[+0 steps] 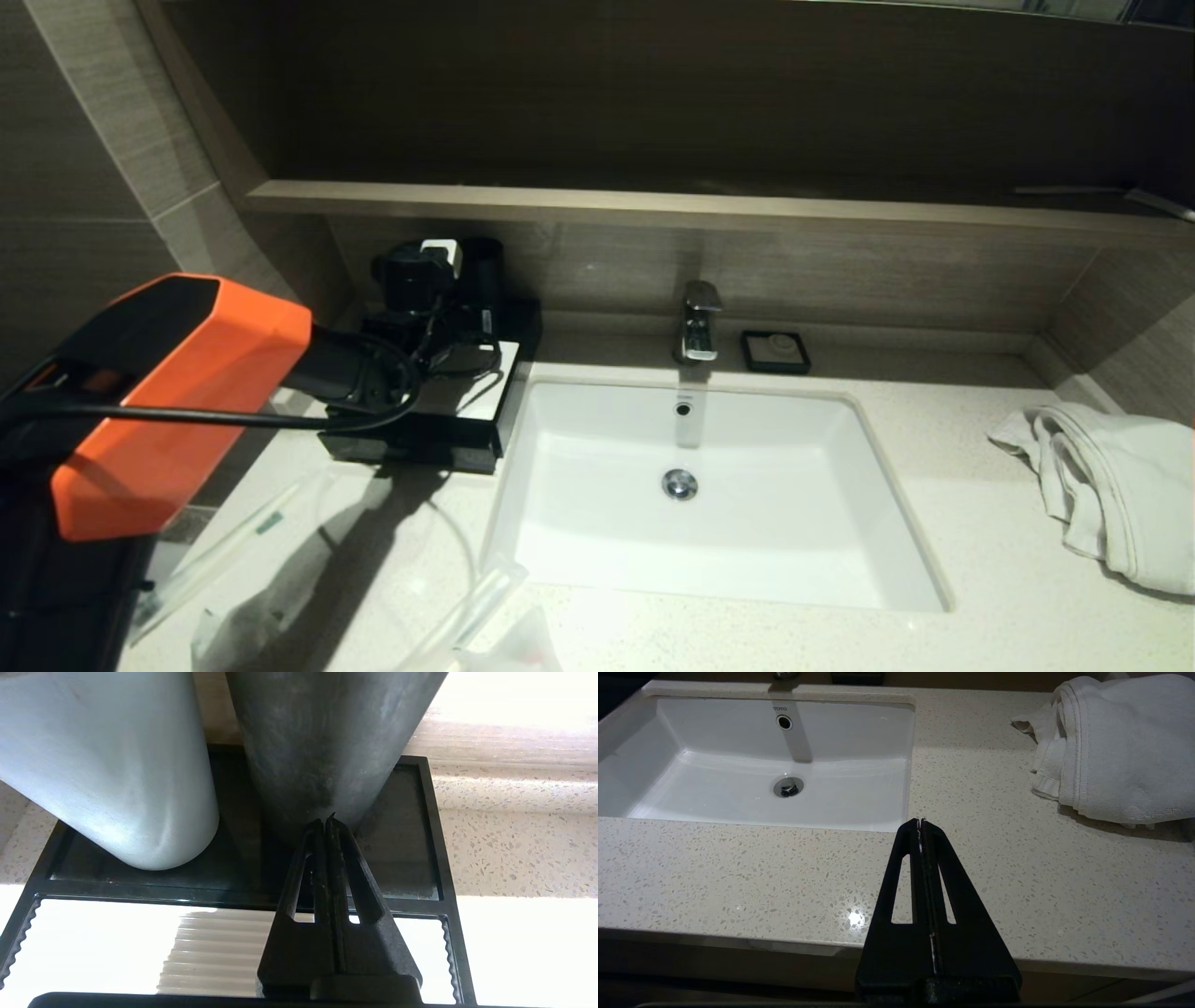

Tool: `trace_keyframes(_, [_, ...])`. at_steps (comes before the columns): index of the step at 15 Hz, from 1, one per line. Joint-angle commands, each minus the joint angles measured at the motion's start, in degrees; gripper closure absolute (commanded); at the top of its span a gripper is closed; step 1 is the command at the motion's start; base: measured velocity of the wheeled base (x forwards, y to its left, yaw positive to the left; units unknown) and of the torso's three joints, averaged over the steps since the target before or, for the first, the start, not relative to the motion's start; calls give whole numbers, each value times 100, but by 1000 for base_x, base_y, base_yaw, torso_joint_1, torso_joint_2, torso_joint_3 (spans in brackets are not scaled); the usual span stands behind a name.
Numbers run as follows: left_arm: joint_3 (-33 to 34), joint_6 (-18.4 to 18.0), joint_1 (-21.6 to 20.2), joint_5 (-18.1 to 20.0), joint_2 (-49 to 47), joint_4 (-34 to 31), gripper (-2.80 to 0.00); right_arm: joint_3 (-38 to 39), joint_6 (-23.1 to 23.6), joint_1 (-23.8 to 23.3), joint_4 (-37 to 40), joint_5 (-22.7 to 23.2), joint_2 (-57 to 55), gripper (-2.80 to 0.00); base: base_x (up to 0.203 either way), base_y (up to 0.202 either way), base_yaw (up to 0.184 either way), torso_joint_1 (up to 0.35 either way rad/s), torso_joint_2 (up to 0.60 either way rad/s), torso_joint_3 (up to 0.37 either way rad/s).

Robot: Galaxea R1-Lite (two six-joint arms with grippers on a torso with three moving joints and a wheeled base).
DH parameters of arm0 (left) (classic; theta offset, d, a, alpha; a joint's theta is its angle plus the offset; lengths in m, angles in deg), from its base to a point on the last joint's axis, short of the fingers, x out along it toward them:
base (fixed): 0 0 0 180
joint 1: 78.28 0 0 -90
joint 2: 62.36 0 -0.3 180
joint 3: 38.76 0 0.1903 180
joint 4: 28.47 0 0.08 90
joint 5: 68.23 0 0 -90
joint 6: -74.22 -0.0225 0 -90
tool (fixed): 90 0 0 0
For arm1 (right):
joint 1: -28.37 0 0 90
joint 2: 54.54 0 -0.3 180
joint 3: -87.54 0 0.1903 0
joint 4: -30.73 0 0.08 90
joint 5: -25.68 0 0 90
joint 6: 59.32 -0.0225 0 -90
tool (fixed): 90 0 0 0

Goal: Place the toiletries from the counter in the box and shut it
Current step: Place the cup on the storage box

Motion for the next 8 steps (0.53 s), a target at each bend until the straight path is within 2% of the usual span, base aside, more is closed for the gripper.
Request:
trace_keyframes(1, [13,2,-1,-7,-2,15,0,0,1,0,0,2,0,0,0,0,0,0,0,0])
trace_keyframes(8, [-119,-16,-1,-7,-266,23,0,0,1,0,0,2,0,0,0,0,0,0,0,0])
